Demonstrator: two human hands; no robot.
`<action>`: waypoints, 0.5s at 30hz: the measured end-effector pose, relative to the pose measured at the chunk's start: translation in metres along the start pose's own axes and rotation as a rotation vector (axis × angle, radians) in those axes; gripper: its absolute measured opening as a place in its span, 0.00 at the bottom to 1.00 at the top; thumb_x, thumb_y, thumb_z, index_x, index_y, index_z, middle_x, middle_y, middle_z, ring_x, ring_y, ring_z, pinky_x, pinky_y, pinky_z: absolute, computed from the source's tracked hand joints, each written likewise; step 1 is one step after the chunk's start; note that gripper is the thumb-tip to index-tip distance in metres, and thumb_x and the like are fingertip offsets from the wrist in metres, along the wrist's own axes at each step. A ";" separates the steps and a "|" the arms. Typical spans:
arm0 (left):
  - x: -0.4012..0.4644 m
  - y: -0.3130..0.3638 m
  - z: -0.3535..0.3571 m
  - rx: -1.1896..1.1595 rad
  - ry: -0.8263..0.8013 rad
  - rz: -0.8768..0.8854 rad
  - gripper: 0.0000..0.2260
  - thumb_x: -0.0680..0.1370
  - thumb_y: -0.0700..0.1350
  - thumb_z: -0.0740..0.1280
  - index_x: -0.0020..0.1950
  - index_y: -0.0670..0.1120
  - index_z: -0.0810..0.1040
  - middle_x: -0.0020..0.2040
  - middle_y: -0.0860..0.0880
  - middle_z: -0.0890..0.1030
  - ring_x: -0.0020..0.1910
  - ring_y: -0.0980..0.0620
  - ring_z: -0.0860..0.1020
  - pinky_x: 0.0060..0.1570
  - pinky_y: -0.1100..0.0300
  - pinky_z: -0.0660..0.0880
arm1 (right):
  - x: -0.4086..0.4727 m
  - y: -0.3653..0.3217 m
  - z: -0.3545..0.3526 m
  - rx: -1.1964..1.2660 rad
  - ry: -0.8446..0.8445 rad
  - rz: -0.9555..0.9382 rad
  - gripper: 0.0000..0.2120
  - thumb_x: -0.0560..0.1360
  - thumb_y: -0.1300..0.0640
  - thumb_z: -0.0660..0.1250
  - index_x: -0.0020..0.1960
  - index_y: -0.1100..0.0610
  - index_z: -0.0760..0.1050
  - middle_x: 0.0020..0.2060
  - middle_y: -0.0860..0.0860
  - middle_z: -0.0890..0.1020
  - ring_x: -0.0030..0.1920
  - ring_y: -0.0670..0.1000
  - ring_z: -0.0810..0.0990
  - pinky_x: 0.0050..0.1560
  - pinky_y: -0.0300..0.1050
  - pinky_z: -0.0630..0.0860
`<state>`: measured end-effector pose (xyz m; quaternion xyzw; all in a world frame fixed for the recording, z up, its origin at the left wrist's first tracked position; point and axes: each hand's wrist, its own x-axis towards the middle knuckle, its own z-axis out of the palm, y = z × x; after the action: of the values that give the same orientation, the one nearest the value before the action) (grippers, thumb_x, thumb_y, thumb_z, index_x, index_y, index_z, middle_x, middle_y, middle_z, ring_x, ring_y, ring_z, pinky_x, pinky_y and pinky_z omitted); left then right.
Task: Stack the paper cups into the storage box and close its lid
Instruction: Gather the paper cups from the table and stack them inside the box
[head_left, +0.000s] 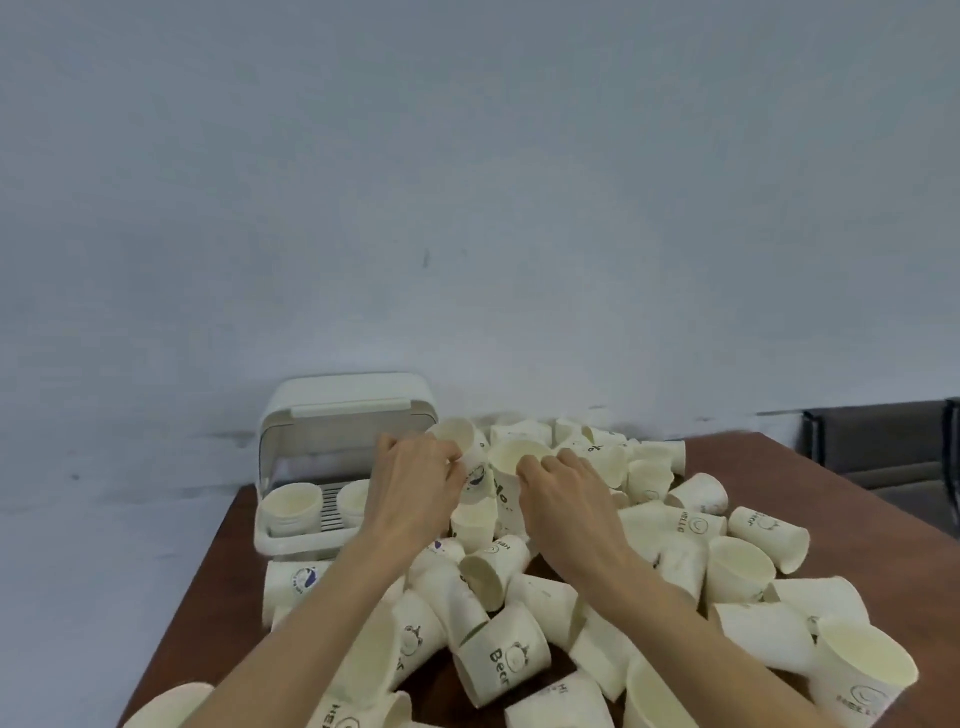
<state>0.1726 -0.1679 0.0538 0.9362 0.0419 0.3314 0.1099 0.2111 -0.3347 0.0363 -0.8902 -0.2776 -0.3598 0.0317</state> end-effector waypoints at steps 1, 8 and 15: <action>-0.001 -0.010 -0.003 0.024 0.005 -0.018 0.10 0.78 0.48 0.61 0.43 0.50 0.82 0.39 0.52 0.81 0.44 0.51 0.77 0.50 0.56 0.59 | 0.005 -0.010 0.002 0.017 -0.008 -0.009 0.15 0.56 0.69 0.74 0.31 0.55 0.70 0.22 0.49 0.70 0.27 0.52 0.69 0.28 0.44 0.66; -0.006 -0.080 -0.023 0.150 0.022 -0.152 0.10 0.78 0.48 0.62 0.48 0.52 0.84 0.40 0.52 0.83 0.45 0.52 0.78 0.51 0.57 0.58 | 0.040 -0.075 0.029 0.166 -0.093 -0.090 0.07 0.66 0.67 0.68 0.40 0.57 0.75 0.30 0.52 0.78 0.35 0.55 0.75 0.34 0.45 0.60; -0.005 -0.139 -0.025 0.275 0.082 -0.281 0.11 0.77 0.45 0.63 0.38 0.52 0.81 0.34 0.53 0.79 0.40 0.51 0.75 0.49 0.57 0.62 | 0.075 -0.114 0.058 0.454 -0.159 0.099 0.10 0.78 0.60 0.56 0.53 0.58 0.75 0.44 0.56 0.80 0.44 0.59 0.77 0.39 0.50 0.72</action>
<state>0.1526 -0.0290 0.0375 0.9130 0.2213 0.3418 0.0245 0.2330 -0.1884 0.0264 -0.8982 -0.3091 -0.2151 0.2268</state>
